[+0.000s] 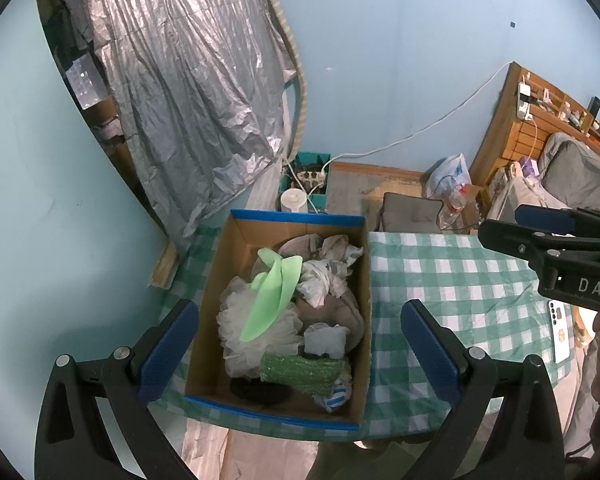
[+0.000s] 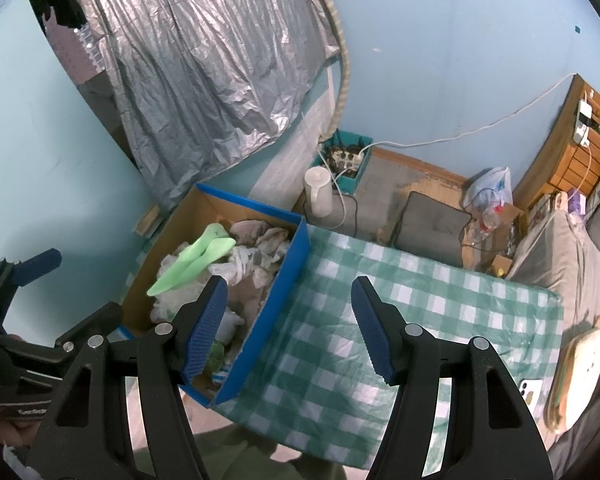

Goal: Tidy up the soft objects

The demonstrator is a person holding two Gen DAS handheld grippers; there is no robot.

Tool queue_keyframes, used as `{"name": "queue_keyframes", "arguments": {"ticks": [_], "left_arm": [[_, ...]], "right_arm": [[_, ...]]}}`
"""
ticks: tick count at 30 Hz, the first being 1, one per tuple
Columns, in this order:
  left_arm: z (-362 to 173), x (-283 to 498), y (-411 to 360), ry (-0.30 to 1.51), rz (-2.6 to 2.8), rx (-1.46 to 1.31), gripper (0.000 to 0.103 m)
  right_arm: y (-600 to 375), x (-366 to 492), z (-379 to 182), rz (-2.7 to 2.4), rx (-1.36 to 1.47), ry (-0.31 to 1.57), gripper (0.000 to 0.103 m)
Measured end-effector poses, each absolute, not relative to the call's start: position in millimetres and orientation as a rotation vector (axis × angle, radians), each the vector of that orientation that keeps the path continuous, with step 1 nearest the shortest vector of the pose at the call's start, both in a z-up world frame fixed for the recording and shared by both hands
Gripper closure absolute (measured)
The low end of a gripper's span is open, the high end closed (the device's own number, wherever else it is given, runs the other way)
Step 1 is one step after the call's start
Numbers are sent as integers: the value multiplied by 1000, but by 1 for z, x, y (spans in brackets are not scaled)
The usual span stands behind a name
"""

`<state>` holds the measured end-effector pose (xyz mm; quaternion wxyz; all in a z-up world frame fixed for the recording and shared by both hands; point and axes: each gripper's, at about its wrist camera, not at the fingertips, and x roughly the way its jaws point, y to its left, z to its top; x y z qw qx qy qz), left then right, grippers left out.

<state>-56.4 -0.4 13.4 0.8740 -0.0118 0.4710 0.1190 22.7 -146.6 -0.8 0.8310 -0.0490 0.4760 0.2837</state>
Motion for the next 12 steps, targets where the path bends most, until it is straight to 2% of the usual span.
{"name": "queue_keyframes", "arguments": {"ticks": [12], "left_arm": [[14,-56,-2,984,270,-24,1]], "right_arm": [[-140,28,-3,622,-105,1006,39]]}}
